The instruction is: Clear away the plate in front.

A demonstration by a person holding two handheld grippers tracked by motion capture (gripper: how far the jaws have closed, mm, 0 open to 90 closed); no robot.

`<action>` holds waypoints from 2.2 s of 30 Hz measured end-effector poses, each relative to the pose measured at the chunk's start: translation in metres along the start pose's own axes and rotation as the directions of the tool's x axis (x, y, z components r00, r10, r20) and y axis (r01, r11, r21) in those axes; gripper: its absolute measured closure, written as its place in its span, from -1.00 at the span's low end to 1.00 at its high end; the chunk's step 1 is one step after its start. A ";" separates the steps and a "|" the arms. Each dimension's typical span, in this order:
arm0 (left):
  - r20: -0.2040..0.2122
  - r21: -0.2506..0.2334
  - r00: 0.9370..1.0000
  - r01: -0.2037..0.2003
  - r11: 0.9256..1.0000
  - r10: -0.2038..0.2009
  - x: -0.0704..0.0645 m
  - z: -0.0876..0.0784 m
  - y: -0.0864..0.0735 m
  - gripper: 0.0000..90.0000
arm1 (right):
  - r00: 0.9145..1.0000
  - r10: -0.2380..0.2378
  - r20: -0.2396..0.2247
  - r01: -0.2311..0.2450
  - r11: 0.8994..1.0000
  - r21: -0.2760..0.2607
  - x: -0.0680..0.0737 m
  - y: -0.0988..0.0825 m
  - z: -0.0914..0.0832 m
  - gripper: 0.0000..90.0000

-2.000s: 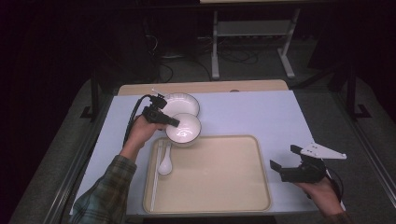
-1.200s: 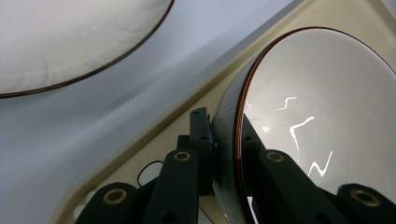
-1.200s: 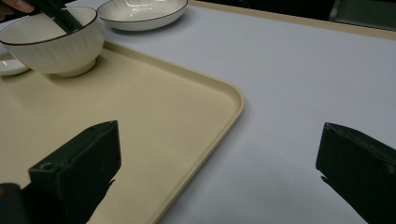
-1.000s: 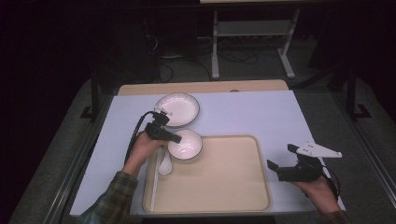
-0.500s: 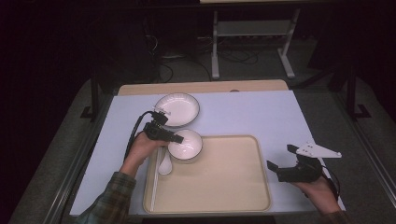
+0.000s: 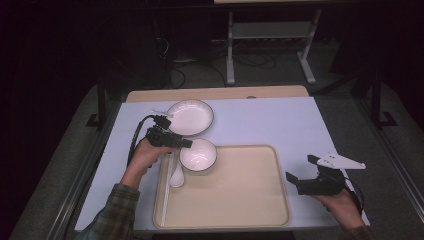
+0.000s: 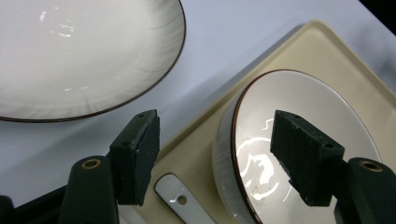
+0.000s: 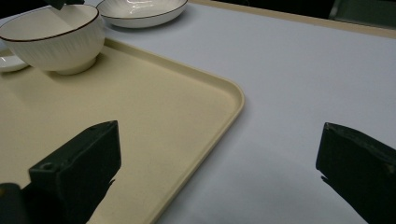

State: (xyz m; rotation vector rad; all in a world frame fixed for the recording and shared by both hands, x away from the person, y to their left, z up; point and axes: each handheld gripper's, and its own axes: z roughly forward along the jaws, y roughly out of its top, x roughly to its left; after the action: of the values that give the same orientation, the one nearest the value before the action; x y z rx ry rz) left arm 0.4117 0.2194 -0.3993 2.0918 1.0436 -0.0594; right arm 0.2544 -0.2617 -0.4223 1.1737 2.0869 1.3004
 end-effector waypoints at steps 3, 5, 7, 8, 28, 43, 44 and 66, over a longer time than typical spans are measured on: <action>-0.009 -0.016 1.000 0.015 1.000 -0.015 0.005 -0.004 0.000 -0.28 | 1.000 -0.001 0.001 0.001 1.000 0.002 0.000 0.000 0.001 -1.00; -0.017 -0.021 1.000 0.022 1.000 -0.023 0.008 -0.008 0.000 -0.28 | 1.000 -0.001 0.001 0.001 1.000 0.002 0.000 0.000 0.001 -1.00; -0.026 -0.037 0.999 0.033 0.999 -0.034 0.013 -0.011 0.001 -0.28 | 1.000 0.001 0.000 -0.001 1.000 0.005 0.000 0.001 0.002 -1.00; -0.035 -0.038 0.999 0.036 0.999 -0.037 0.016 -0.012 0.002 -0.28 | 1.000 0.002 0.000 -0.002 1.000 0.005 0.000 0.000 0.002 -1.00; -0.162 -0.100 0.962 0.204 0.974 -0.218 0.084 -0.016 0.029 -0.22 | 1.000 0.010 0.013 -0.010 1.000 0.006 -0.002 0.000 0.002 -1.00; -0.155 -0.080 0.931 0.322 0.943 -0.331 0.112 0.009 0.021 0.03 | 1.000 0.013 0.014 -0.013 1.000 0.005 -0.004 -0.001 0.001 -1.00; -0.155 -0.082 0.929 0.326 0.942 -0.336 0.113 0.010 0.020 0.04 | 1.000 0.013 0.015 -0.014 1.000 0.005 -0.004 -0.001 0.001 -1.00; -0.151 -0.030 0.908 0.392 0.919 -0.392 0.119 0.022 0.025 0.55 | 1.000 0.013 0.011 -0.013 1.000 0.002 -0.004 -0.001 0.001 -1.00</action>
State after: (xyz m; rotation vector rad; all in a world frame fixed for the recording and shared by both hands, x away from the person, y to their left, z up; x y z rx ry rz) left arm 0.5143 0.2745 -0.4413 1.8793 1.5489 -0.0990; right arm 0.2567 -0.2645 -0.4239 1.1952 2.0765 1.2951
